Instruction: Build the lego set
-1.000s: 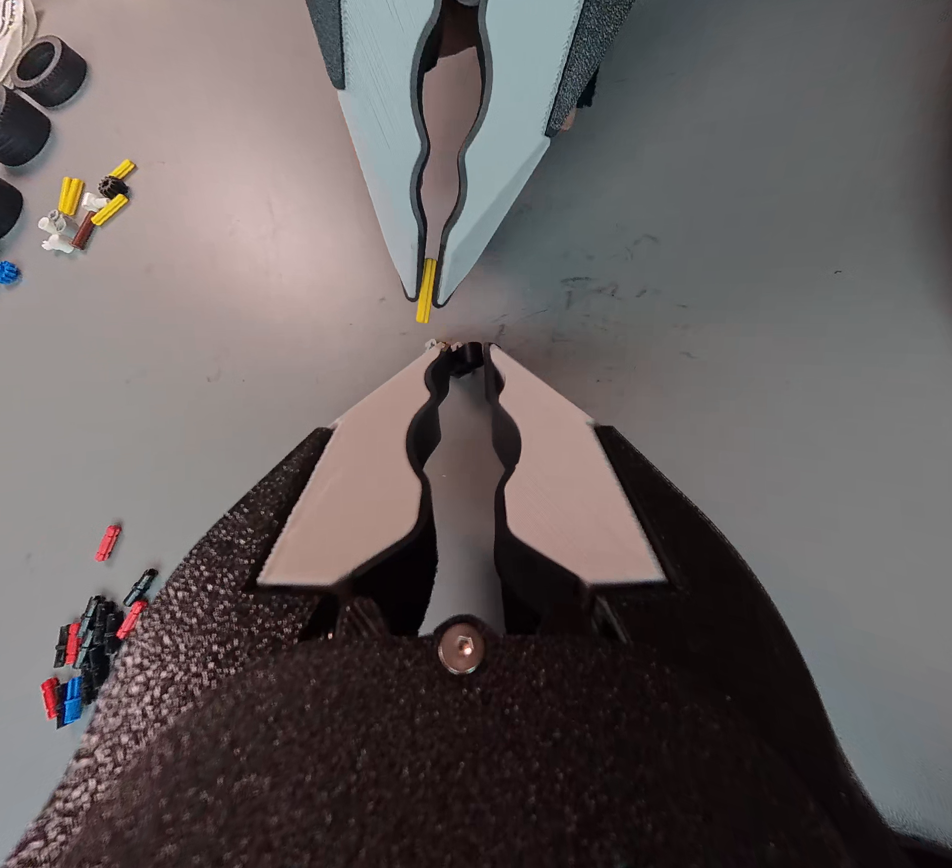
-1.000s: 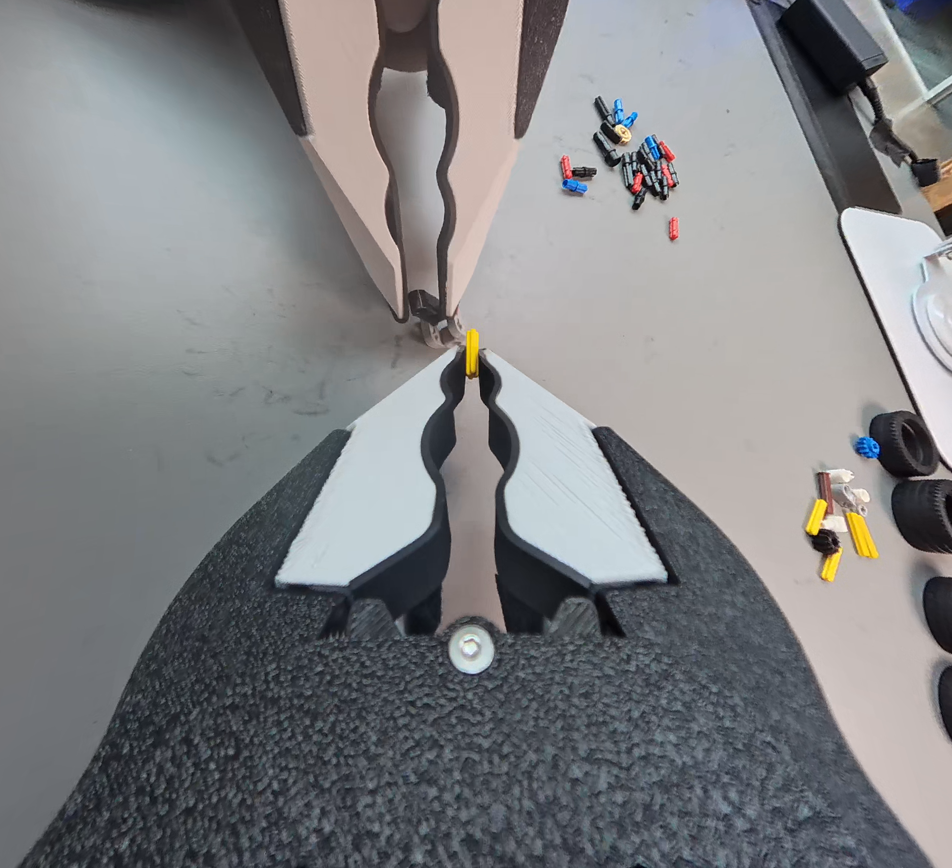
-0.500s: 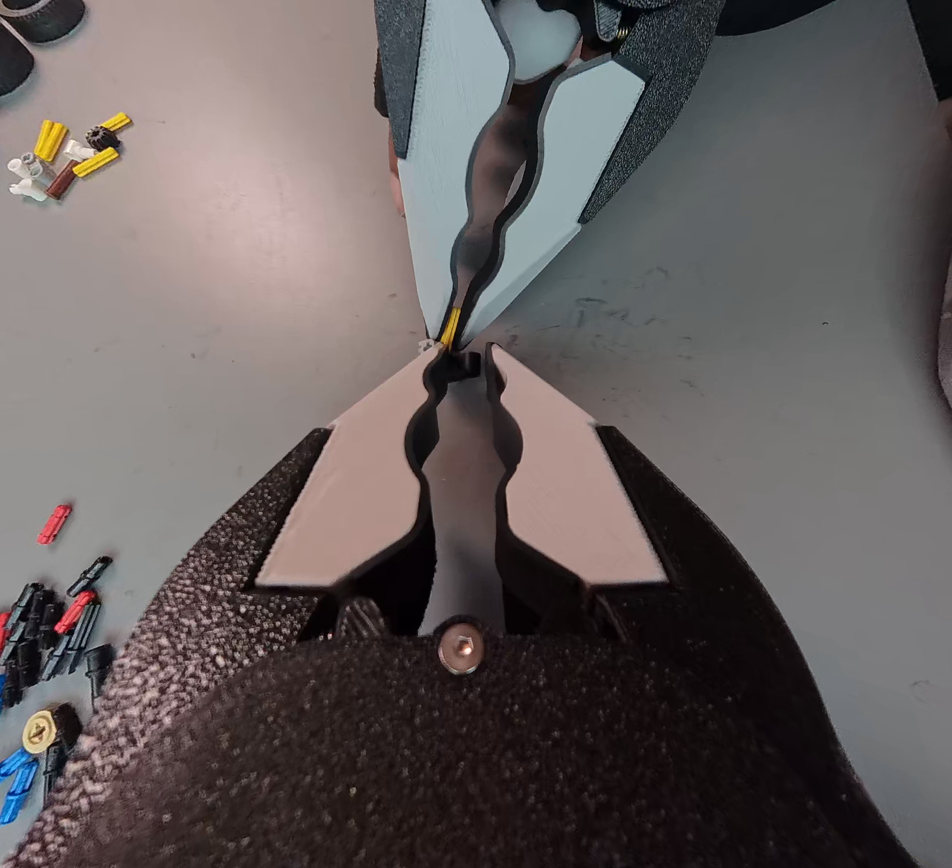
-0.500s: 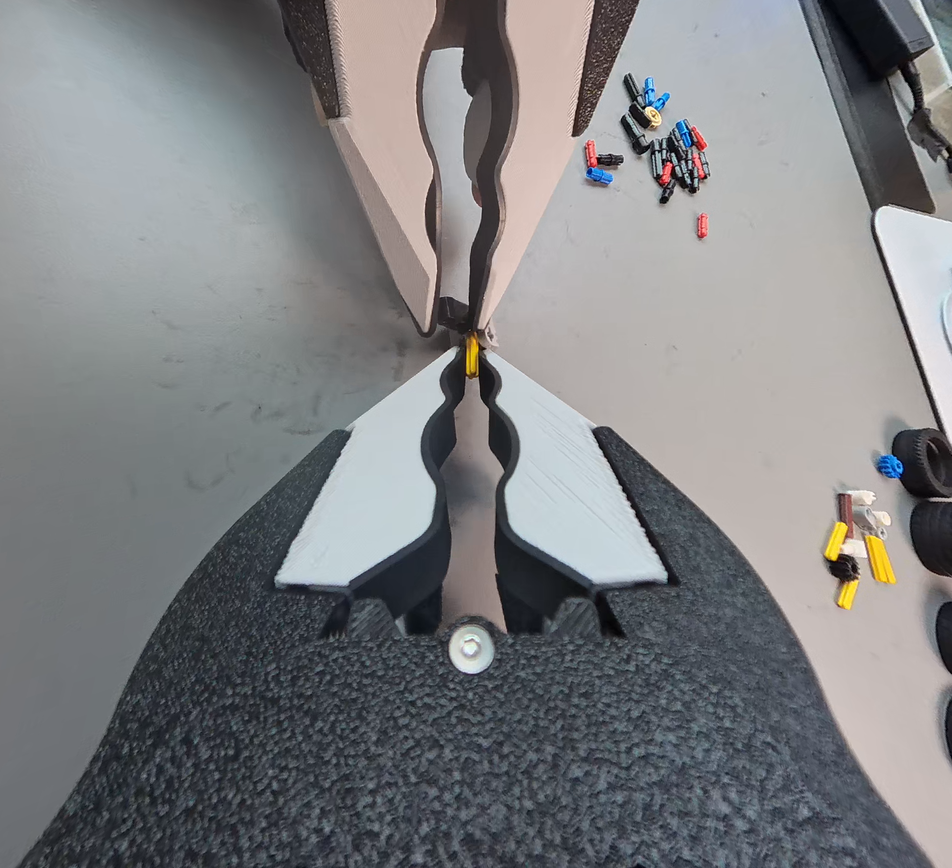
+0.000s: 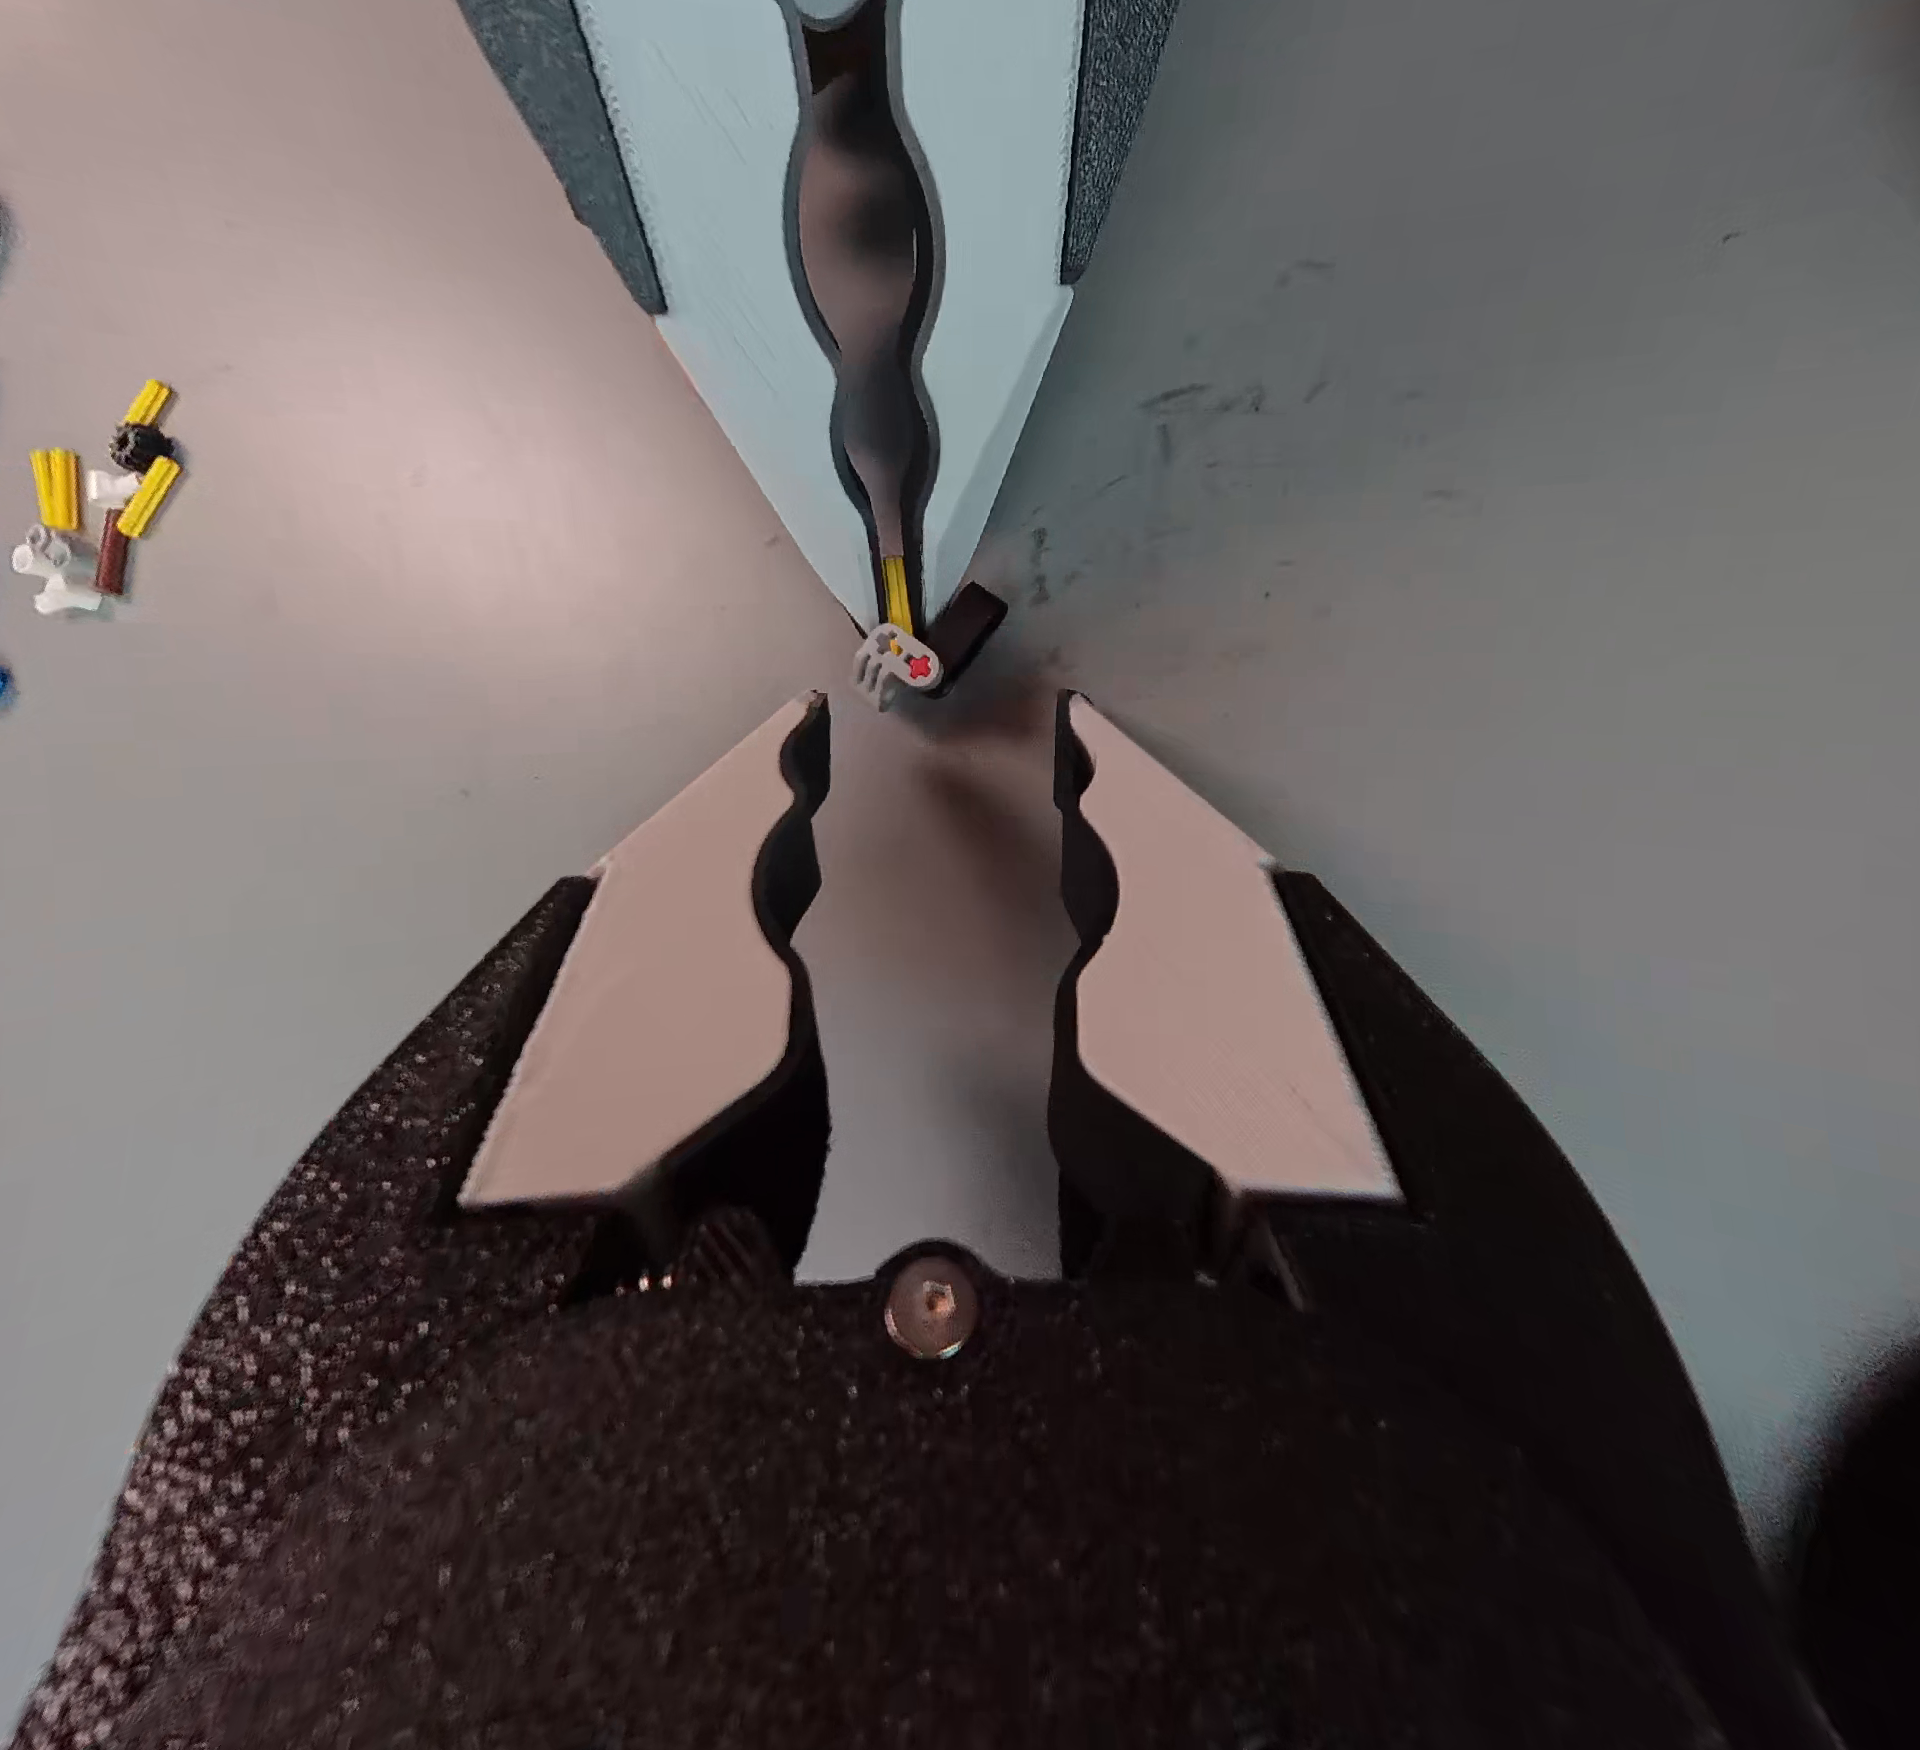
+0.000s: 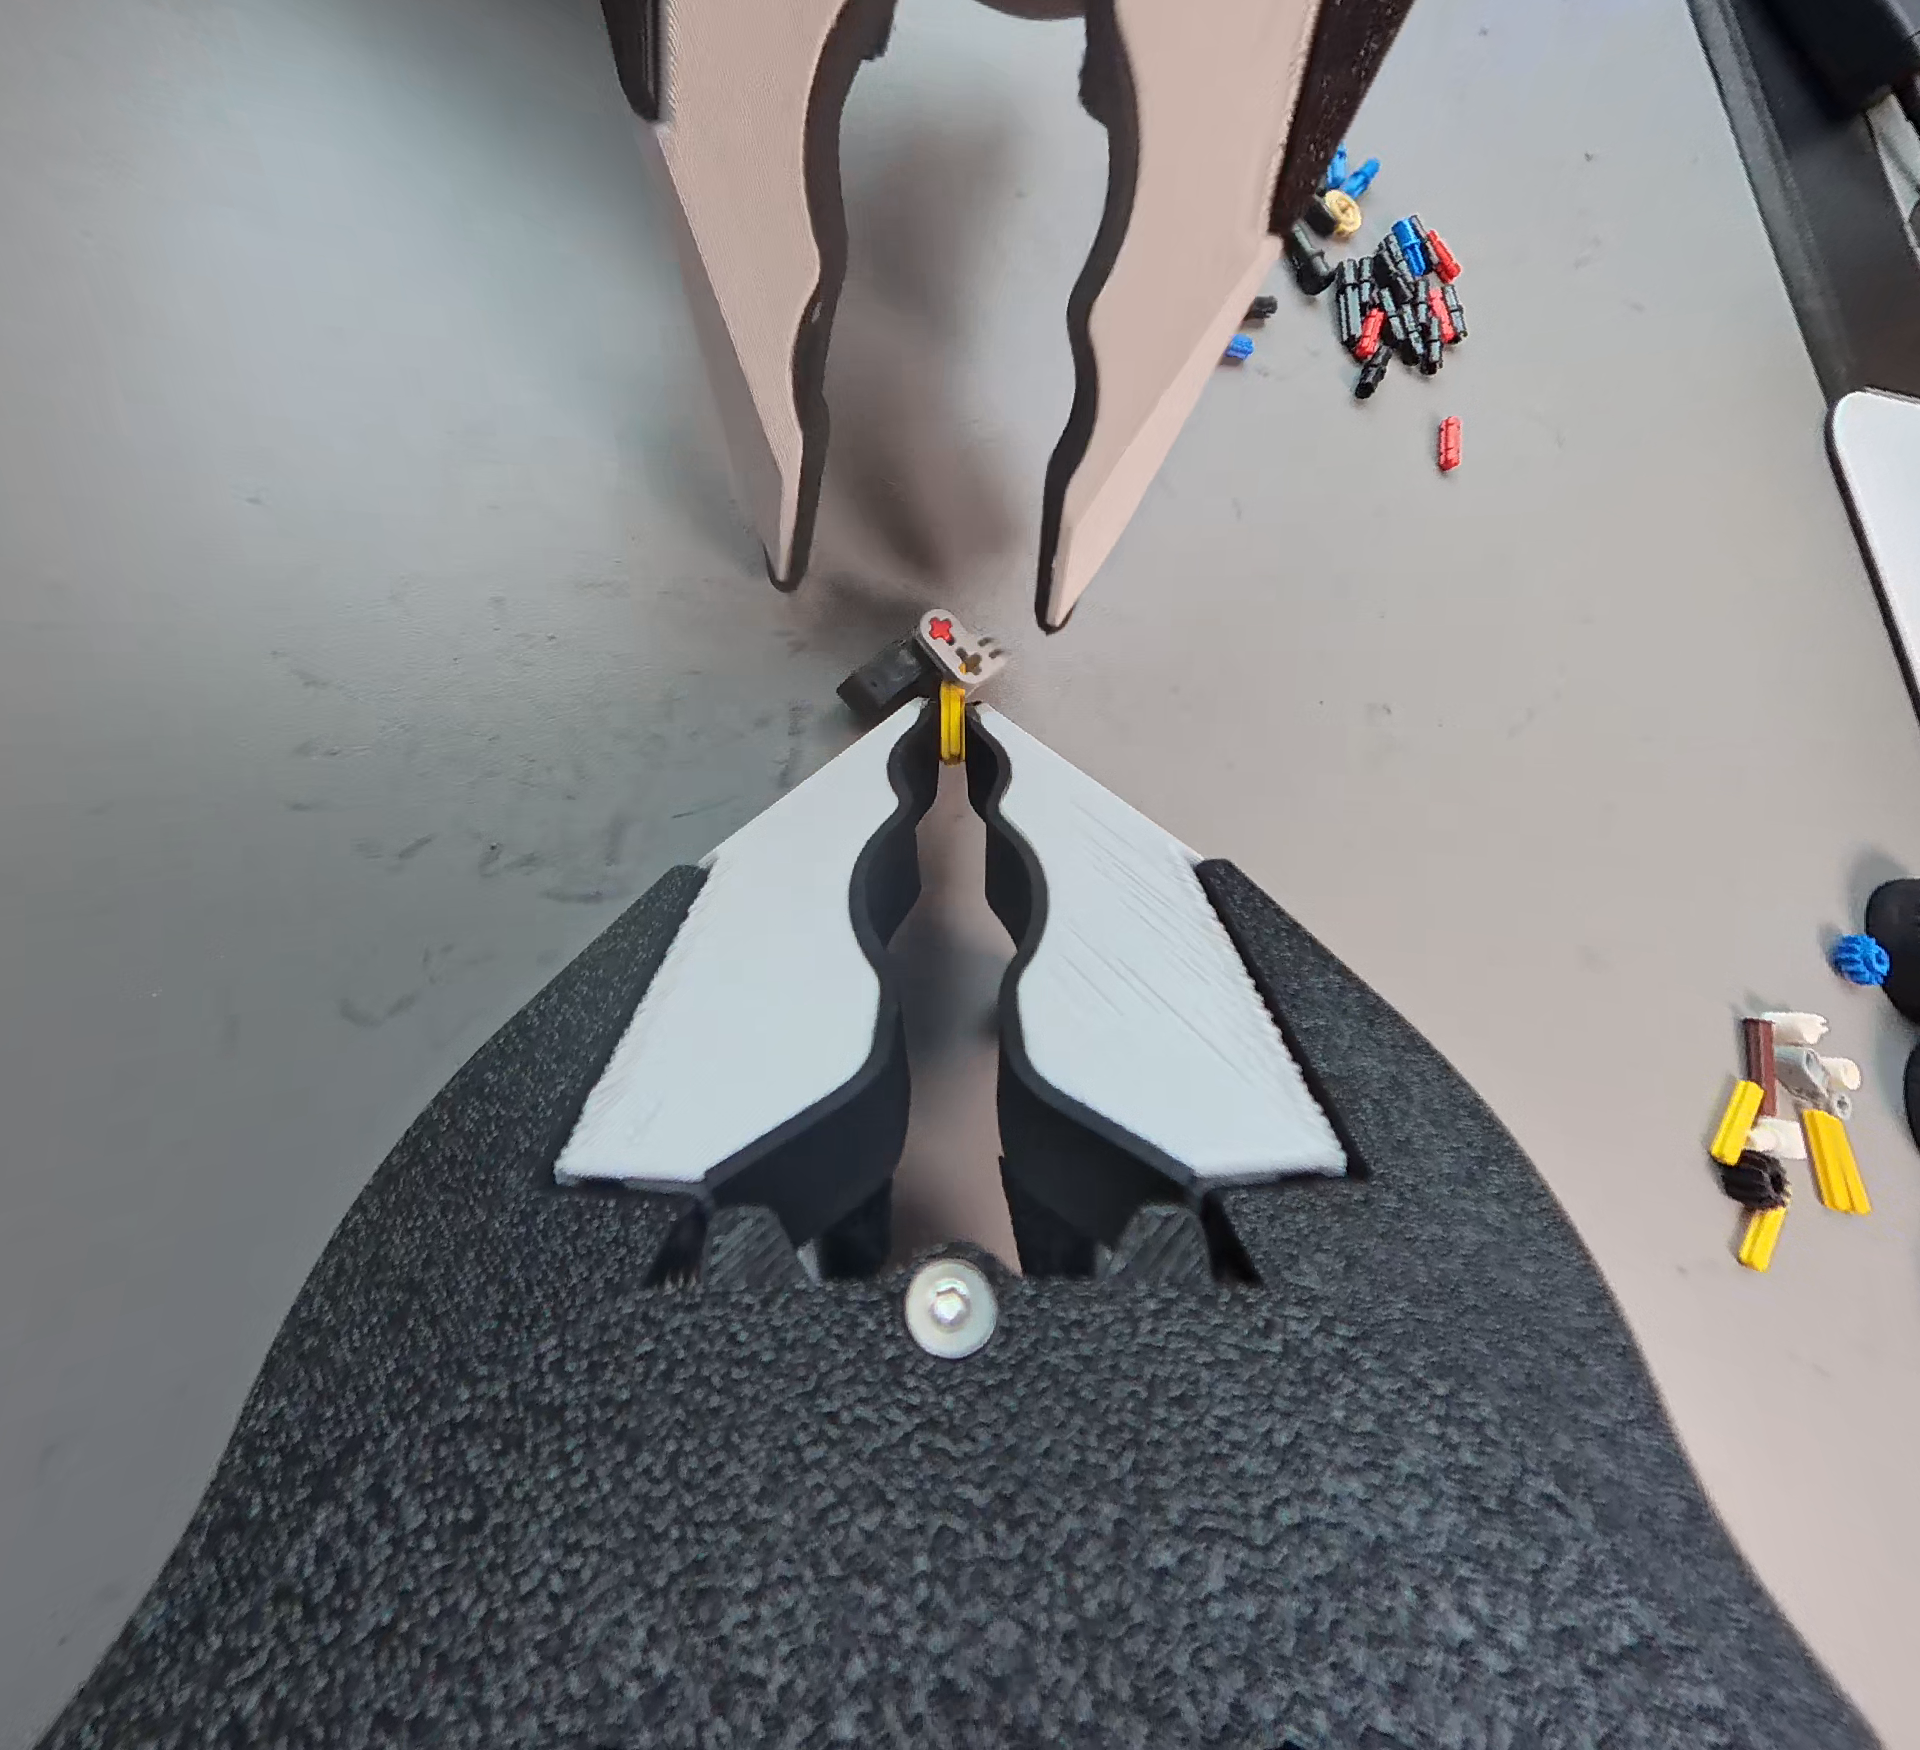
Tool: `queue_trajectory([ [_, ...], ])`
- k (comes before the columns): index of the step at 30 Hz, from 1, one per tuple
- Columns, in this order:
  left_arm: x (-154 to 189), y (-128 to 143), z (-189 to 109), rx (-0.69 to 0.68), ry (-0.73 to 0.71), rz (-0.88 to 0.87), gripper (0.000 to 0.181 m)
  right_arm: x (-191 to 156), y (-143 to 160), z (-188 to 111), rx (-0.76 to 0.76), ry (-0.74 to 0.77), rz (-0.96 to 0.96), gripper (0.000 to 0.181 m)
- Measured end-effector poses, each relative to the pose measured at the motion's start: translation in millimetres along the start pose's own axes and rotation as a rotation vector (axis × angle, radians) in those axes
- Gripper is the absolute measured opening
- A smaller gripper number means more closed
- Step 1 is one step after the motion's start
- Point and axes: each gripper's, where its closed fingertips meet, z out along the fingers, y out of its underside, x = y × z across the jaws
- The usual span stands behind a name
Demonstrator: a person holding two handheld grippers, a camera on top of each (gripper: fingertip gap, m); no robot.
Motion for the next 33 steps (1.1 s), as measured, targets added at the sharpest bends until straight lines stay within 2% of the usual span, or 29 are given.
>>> queue_trajectory([
  [4, -7, -3, 8, -0.059, 0.038, 0.099, 0.044, 0, 0, 0, 0.002, -0.004, 0.004, 0.003],
  [7, -5, -2, 10, -0.113, 0.126, 0.082, 0.033, -1, 0, -1, 0.006, -0.007, -0.004, 0.003],
  [10, -3, -2, 11, -0.178, 0.194, 0.078, 0.031, -3, -1, -2, 0.017, -0.025, -0.006, 0.003],
  [14, 2, -2, 12, -0.319, 0.272, 0.120, 0.022, -5, -1, -3, 0.024, -0.034, -0.008, 0.003],
  [18, 4, -1, 11, -0.385, 0.266, 0.177, 0.018, -9, 1, -6, 0.025, -0.029, -0.036, 0.004],
  [20, 3, -1, 11, -0.350, 0.225, 0.162, 0.017, -10, -3, -14, 0.069, -0.054, -0.006, 0.003],
  [22, 5, -10, 8, -0.178, 0.196, 0.002, 0.016, -4, -7, -29, 0.136, -0.050, 0.041, 0.003],
  [24, 0, -37, -6, 0.119, 0.152, -0.224, 0.016, 6, -13, -50, 0.227, -0.044, 0.115, 0.003],
  [26, -11, -70, -32, 0.457, 0.112, -0.412, 0.016, 15, -27, -74, 0.353, -0.038, 0.172, 0.003],
  [29, -23, -103, -79, 0.884, 0.093, -0.554, 0.015, 26, -59, -106, 0.540, -0.038, 0.239, 0.003],
  [31, -25, -113, -97, 1.040, 0.105, -0.592, 0.016, 26, -78, -123, 0.641, -0.050, 0.267, 0.003],
  [33, -24, -120, -106, 1.136, 0.134, -0.599, 0.016, 23, -90, -131, 0.686, -0.050, 0.266, 0.003],
])
